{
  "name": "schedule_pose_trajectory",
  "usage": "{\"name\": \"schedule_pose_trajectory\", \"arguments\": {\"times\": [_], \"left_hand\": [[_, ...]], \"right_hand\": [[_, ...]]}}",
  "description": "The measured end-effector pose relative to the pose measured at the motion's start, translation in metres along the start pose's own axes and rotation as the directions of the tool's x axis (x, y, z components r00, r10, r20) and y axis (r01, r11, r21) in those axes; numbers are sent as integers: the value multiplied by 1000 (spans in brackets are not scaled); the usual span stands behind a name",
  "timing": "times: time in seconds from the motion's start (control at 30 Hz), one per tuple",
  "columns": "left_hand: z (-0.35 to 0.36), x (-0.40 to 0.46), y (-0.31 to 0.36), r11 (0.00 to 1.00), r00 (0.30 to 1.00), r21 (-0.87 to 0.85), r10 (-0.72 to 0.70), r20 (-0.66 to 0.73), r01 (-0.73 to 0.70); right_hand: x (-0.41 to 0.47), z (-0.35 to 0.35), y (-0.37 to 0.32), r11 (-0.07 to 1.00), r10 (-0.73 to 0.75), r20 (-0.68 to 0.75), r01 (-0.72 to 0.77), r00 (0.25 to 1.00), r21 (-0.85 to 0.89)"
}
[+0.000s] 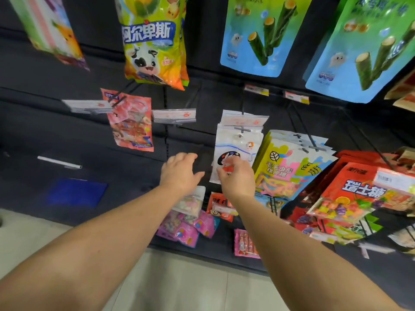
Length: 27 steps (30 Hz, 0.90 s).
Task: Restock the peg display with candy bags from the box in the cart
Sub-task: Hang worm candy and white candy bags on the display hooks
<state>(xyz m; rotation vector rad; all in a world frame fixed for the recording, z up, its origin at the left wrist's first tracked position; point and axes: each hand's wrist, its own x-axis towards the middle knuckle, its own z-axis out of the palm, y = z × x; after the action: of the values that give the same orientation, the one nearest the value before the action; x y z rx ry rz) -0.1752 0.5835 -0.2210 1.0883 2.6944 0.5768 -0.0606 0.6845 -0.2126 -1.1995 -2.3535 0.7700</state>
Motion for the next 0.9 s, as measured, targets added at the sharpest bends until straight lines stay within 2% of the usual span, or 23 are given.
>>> {"name": "schedule_pose_trajectory", "arguments": {"times": [0.13, 0.27, 0.47, 0.67, 0.9], "left_hand": [[-21, -19, -42, 991, 998, 132, 17, 54, -24], [-60, -46, -113, 971, 998, 232, -61, 23, 54], [-141, -117, -278, 921, 957, 261, -282, -69, 290], [-226, -211, -432, 818, 849, 231, -495, -185, 528], [-295, -293, -554, 682, 675, 111, -663, -325, 723]], "right_hand": [[-19, 21, -34, 975, -104, 209, 140, 972, -170], [-49, 64, -99, 936, -159, 326, 248, 932, -251], [-131, 166, -240, 903, -286, 447, 395, 847, -171], [-224, 265, -387, 815, -467, 543, 578, 698, -41], [-299, 345, -519, 667, -619, 609, 741, 496, 74]]}}
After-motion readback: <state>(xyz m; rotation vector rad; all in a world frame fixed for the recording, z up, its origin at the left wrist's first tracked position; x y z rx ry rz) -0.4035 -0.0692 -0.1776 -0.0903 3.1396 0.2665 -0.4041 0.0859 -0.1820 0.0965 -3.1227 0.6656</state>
